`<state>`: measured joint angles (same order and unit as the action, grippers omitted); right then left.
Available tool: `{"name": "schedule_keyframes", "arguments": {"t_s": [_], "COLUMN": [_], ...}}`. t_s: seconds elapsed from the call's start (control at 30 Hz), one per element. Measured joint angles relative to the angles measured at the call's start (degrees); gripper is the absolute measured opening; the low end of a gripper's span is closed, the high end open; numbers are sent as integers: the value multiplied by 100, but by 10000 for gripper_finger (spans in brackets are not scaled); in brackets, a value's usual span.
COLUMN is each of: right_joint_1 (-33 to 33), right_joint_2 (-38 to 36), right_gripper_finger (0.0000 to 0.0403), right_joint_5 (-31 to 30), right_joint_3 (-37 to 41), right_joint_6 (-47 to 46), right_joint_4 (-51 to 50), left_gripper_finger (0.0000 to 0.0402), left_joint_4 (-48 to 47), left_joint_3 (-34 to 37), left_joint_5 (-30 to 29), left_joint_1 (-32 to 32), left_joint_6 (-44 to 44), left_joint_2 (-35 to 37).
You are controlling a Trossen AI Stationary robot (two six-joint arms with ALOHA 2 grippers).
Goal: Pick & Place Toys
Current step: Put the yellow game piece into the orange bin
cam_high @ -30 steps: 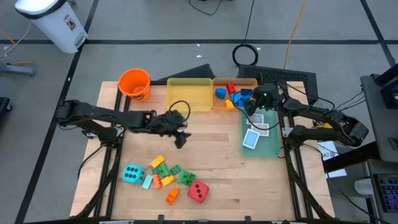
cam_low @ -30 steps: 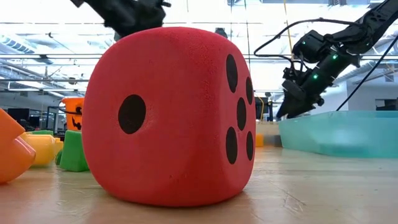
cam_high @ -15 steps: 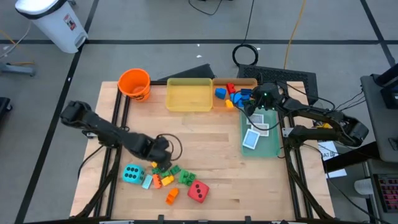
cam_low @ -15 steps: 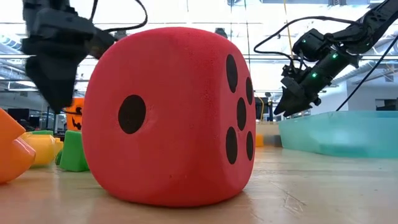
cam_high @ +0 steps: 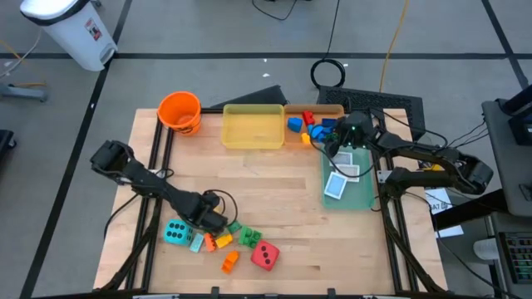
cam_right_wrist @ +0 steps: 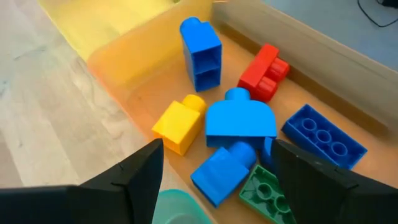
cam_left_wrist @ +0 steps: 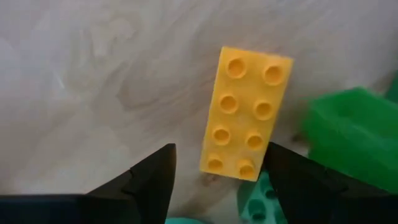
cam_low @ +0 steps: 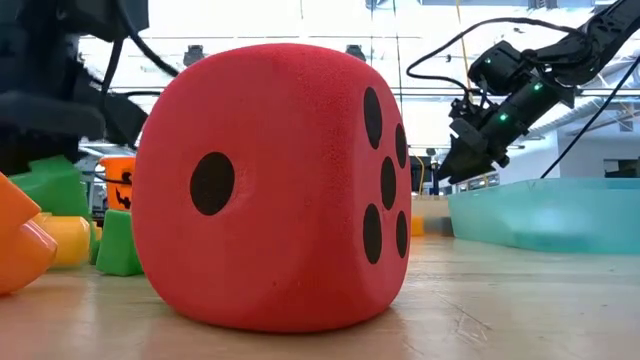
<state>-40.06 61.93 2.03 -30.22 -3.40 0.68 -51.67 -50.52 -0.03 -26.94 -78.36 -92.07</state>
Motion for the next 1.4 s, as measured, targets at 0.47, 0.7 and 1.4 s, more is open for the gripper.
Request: {"name": "schedule_keyframes", "arguments": {"t_s": [0.47,0.7,1.4], "right_joint_1": [45,45,1593], "right_joint_2": [0,0,10], "right_gripper_finger": [261,259,258], "right_joint_5": [-20,-11,1764], "right_joint_3": [0,0,-2], "right_joint_6": [-39,-37,937], "right_joint_4": [90,176,1390], "left_gripper_finger": [221,143,143], "left_joint_4": [1153,1175,6698], "left_joint_3": [560,567,162], "left_joint_5": [-228,-616,-879], "left_joint_1": [275,828,2737], "left_joint_6": [633,1623,7356], "left_joint_2": [31,141,268]}}
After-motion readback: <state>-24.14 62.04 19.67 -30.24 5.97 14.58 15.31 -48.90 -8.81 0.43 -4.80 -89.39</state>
